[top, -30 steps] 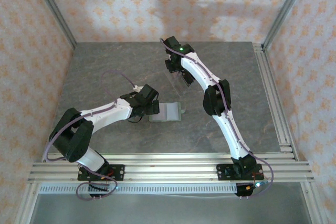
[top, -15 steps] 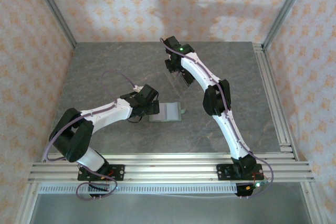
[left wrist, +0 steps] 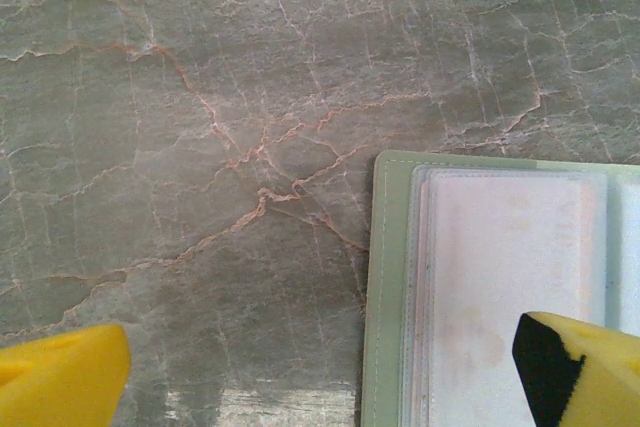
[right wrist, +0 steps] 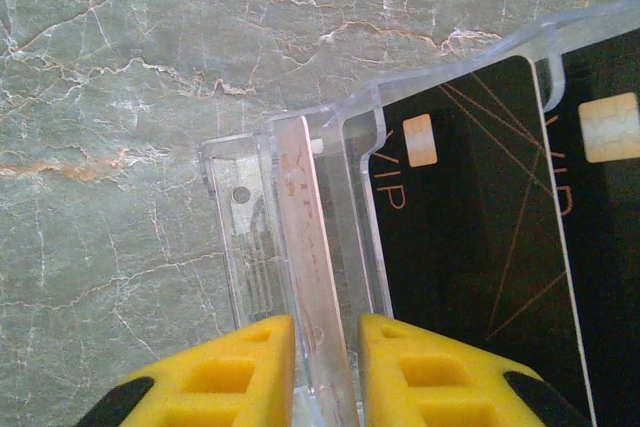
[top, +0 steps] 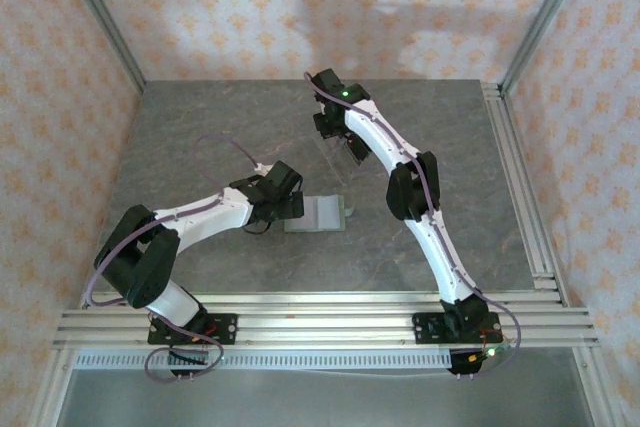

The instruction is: Put the credit cards into the card holder

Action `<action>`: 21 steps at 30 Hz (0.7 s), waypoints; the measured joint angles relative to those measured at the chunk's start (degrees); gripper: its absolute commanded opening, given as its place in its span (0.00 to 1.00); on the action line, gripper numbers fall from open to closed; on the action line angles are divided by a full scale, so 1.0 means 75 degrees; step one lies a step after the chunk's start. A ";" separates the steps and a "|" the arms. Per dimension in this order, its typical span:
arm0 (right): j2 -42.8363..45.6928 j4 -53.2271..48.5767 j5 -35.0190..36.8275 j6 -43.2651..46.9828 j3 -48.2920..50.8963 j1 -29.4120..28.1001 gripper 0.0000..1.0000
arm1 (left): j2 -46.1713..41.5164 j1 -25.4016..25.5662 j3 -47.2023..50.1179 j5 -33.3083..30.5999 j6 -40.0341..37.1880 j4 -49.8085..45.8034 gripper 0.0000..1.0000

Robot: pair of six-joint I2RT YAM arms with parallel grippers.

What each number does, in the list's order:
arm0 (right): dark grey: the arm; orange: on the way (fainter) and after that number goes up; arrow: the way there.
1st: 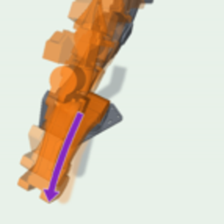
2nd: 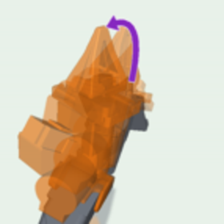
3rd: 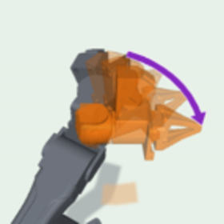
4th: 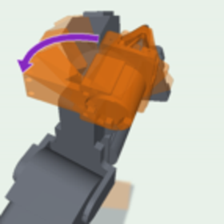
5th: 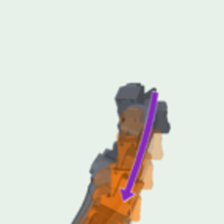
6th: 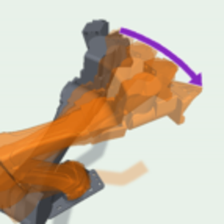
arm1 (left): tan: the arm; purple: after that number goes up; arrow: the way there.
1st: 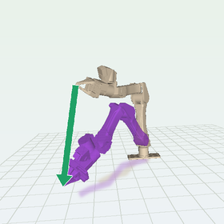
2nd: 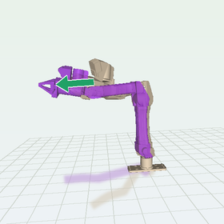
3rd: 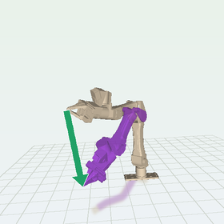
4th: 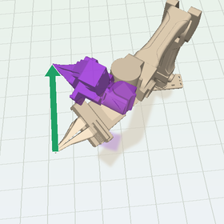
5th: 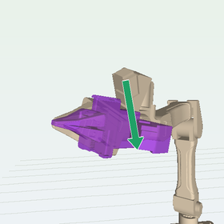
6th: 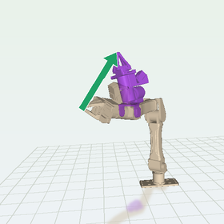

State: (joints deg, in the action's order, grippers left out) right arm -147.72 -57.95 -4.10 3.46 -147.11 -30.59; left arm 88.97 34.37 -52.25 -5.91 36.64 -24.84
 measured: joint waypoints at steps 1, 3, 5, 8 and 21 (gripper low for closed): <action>0.0000 0.0003 0.0000 -0.0003 0.0000 0.0000 0.22 | 0.0012 0.0000 0.0000 0.0003 0.0000 0.0003 1.00; 0.0000 0.0017 0.0000 -0.0026 0.0000 0.0000 0.20 | 0.0029 0.0000 0.0000 0.0020 0.0000 0.0003 1.00; 0.0000 0.0023 0.0000 -0.0052 0.0000 0.0006 0.18 | 0.0032 0.0000 0.0000 0.0026 0.0000 0.0003 1.00; 0.0000 0.0023 -0.0006 -0.0082 -0.0003 0.0009 0.12 | 0.0032 0.0000 0.0000 0.0085 0.0003 0.0003 1.00; 0.0000 0.0015 -0.0259 -0.0137 -0.0175 0.0073 0.00 | 0.0052 0.0000 0.0000 0.0140 0.0003 0.0012 1.00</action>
State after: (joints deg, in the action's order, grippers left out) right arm -147.72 -57.84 -6.04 2.44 -148.42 -30.04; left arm 89.36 34.37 -52.25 -4.86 36.67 -24.75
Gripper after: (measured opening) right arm 0.040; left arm 0.998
